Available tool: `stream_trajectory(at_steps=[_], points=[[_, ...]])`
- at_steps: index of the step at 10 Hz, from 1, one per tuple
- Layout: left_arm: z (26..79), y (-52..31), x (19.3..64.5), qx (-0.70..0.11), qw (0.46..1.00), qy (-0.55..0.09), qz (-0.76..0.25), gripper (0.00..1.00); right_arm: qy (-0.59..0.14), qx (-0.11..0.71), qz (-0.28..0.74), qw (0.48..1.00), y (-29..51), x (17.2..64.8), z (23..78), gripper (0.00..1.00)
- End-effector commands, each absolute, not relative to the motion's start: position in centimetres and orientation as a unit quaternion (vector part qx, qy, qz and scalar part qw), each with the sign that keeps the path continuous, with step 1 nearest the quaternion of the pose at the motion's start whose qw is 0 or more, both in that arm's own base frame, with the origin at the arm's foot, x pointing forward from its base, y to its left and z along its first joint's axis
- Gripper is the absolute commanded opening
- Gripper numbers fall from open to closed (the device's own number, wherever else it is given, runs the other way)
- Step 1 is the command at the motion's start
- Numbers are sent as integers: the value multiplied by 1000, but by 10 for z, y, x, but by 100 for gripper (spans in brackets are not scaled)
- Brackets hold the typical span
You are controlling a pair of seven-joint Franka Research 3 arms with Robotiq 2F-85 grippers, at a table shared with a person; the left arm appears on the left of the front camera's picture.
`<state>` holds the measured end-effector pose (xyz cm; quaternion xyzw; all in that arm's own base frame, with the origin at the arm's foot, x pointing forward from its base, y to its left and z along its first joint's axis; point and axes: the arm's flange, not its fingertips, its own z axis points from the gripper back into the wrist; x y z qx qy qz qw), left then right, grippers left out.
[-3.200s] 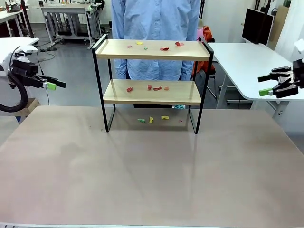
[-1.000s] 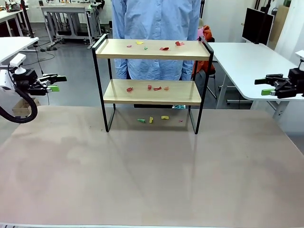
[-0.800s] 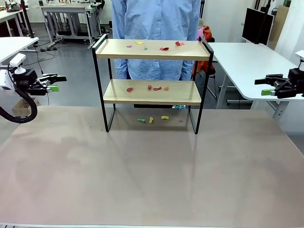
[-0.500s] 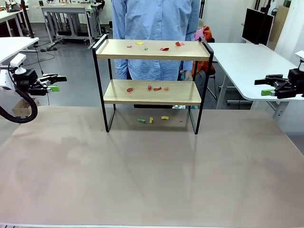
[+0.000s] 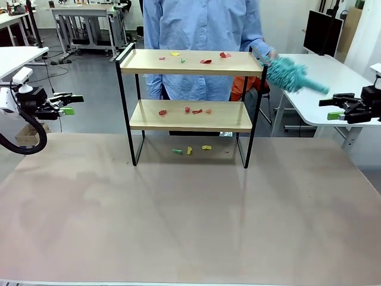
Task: Clean the shelf.
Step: Pick up the Duster handed by the human.
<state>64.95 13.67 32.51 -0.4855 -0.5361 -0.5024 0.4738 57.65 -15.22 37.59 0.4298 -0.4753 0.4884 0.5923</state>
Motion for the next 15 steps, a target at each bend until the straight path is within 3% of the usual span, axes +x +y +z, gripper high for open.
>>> stream_trajectory(at_steps=[1,12,15], points=[[327,136,651,-479,471,-541,-507,100,-477,427,490,591,-152,578,378,100],[327,136,651,-479,471,-541,-507,100,-475,430,488,592,-152,576,376,100],[327,136,651,-479,471,-541,-507,100,-455,393,450,660,-161,559,469,100]])
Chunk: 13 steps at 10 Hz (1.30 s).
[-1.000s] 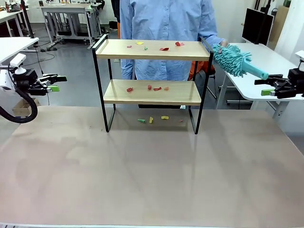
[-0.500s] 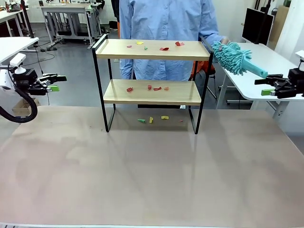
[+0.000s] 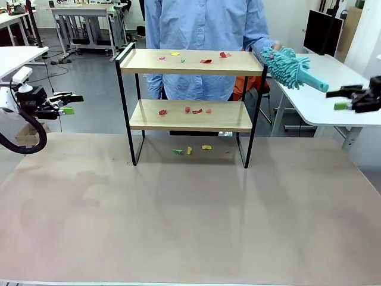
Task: Clean the shelf.
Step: Pick up the Duster handed by the human.
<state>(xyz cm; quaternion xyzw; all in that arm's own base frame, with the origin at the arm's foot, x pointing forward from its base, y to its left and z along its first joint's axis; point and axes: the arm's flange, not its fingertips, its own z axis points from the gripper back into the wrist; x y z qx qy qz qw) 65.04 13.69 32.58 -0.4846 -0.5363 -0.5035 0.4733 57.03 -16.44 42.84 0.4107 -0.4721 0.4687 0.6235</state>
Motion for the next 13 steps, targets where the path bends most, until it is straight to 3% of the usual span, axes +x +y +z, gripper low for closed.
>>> stream_trajectory(at_steps=[1,5,8,10,12,13], points=[[327,136,651,-479,471,-541,-507,100,-452,362,438,688,-162,551,506,100],[327,136,651,-479,471,-541,-507,100,-412,245,327,814,-108,519,631,100],[327,136,651,-479,471,-541,-507,100,-341,148,275,887,-35,515,666,100],[327,136,651,-479,471,-541,-507,100,-306,94,268,909,5,510,666,100],[327,136,651,-479,471,-541,-507,100,-338,93,274,895,10,513,663,100],[327,136,651,-479,471,-541,-507,100,-315,93,278,903,13,516,664,100]])
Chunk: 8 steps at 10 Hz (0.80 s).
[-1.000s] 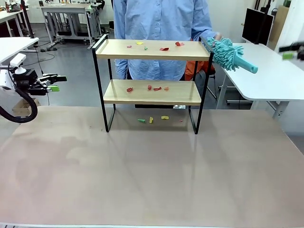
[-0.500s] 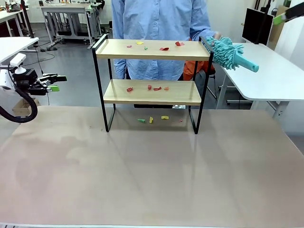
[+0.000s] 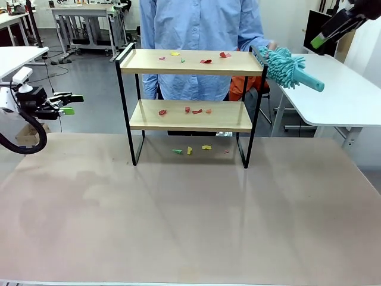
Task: Clean the shelf.
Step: Pick up the Duster handed by the human.
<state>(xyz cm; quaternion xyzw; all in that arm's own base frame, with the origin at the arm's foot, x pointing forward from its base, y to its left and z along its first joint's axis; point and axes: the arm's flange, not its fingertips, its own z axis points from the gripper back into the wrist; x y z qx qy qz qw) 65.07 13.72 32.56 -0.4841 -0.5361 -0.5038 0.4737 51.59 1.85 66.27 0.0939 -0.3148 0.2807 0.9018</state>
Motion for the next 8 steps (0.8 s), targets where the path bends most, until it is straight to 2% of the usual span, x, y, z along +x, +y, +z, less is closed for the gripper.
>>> stream_trajectory(at_steps=[1,4,6,8], points=[[327,136,651,-479,471,-541,-507,100,-315,93,278,903,13,516,664,100],[327,136,651,-479,471,-541,-507,100,-316,96,277,902,13,516,663,100],[327,136,651,-479,471,-541,-507,100,-322,60,217,920,40,520,631,100],[327,136,651,-479,471,-541,-507,100,-298,42,164,940,56,523,607,100]])
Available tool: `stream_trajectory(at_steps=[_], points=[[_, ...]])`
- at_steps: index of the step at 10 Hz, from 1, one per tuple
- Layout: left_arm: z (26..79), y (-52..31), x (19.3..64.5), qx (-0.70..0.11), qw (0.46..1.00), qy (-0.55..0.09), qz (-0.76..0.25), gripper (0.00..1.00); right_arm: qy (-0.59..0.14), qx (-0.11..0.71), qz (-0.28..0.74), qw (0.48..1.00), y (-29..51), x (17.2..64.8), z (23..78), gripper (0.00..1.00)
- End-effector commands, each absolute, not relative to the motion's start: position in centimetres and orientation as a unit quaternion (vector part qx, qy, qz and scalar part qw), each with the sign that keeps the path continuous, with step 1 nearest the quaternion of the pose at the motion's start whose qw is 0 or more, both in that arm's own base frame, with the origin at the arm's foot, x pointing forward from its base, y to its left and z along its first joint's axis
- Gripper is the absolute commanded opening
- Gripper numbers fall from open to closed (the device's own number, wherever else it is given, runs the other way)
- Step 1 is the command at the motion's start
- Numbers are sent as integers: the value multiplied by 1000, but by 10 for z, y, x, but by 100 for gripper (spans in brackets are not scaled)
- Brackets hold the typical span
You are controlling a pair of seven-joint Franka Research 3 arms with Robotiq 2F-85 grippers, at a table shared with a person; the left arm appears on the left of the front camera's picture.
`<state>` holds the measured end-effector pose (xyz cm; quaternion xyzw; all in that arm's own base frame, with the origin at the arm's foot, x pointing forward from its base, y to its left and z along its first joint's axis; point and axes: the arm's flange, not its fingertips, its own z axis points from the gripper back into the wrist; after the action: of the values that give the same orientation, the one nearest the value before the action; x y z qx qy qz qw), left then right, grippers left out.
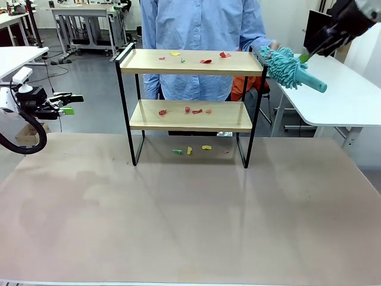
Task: Clean the shelf.
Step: Pick up the Duster handed by the human.
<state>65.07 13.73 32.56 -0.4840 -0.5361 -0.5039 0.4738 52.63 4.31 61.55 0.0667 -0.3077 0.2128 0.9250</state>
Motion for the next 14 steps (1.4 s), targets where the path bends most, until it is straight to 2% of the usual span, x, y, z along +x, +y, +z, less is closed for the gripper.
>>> stream_trajectory(at_steps=[1,5,14], points=[[327,136,651,-479,471,-541,-507,100,-289,35,151,945,60,522,597,100],[327,136,651,-479,471,-541,-507,100,-259,31,135,956,58,519,579,100],[327,136,651,-479,471,-541,-507,100,-234,10,109,966,60,518,589,100]])
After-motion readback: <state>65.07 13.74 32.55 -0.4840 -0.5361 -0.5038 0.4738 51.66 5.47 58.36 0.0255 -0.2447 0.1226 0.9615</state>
